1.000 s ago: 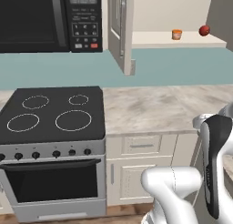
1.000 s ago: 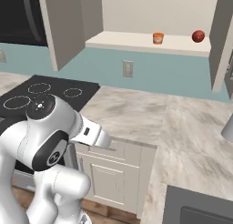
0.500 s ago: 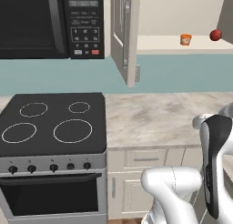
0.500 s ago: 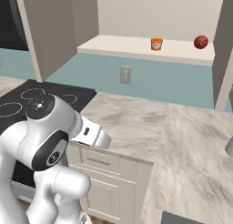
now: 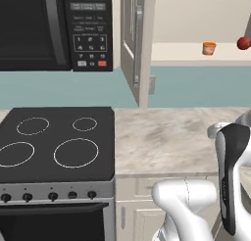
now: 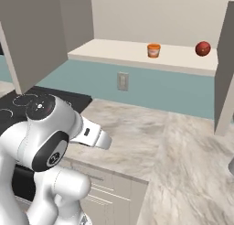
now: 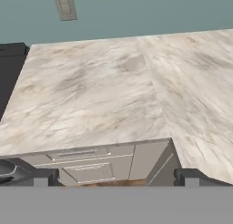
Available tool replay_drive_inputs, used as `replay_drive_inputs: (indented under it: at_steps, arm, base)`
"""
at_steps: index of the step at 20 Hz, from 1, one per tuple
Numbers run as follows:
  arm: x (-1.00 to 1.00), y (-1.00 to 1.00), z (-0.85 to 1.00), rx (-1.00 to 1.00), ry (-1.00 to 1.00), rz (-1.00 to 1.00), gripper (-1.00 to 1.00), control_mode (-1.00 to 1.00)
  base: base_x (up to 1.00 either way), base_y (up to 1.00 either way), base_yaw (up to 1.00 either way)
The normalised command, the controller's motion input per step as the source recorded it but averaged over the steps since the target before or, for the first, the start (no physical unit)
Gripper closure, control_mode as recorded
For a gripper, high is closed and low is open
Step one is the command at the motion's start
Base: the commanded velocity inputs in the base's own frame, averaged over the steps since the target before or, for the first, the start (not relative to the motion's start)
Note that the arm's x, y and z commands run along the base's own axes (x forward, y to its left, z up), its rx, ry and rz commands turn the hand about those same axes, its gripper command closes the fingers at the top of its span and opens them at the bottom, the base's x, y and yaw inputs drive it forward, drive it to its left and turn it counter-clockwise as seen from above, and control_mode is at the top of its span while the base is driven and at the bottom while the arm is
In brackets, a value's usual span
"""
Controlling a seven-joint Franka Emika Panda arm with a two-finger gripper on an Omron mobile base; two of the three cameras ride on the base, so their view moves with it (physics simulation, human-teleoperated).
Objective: Pick the avocado and bread from the counter and place them on the plate. Then pick the jam from the cabinet and place it next to the plate. Lastly close the cabinet door.
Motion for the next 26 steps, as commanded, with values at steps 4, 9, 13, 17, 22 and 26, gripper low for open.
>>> replay_drive_inputs:
  at_steps: [4, 9, 13, 17, 22, 26]
  arm:
    - [0.00, 0.00, 0.00, 0.00, 0.00, 0.00, -1.00, 1.00]
    - [0.00, 0.00, 0.00, 0.00, 0.00, 0.00, -1.00, 1.00]
    - [0.00, 0.00, 0.00, 0.00, 0.00, 0.00, -1.00, 1.00]
    - [0.00, 0.00, 0.00, 0.00, 0.00, 0.00, -1.00, 1.00]
    - [0.00, 0.00, 0.00, 0.00, -0.01, -0.02, -1.00, -1.00]
    - [0.00, 0.00, 0.03, 0.00, -0.07, -0.09, -1.00, -1.00]
  base:
    - [0.38, -0.35, 0.05]
    - [0.14, -0.31, 0.02]
    - [0.00, -0.16, 0.00]
    - [0.00, -0.06, 0.00]
    - [0.00, 0.00, -0.02]
    - [0.00, 0.00, 0.00]
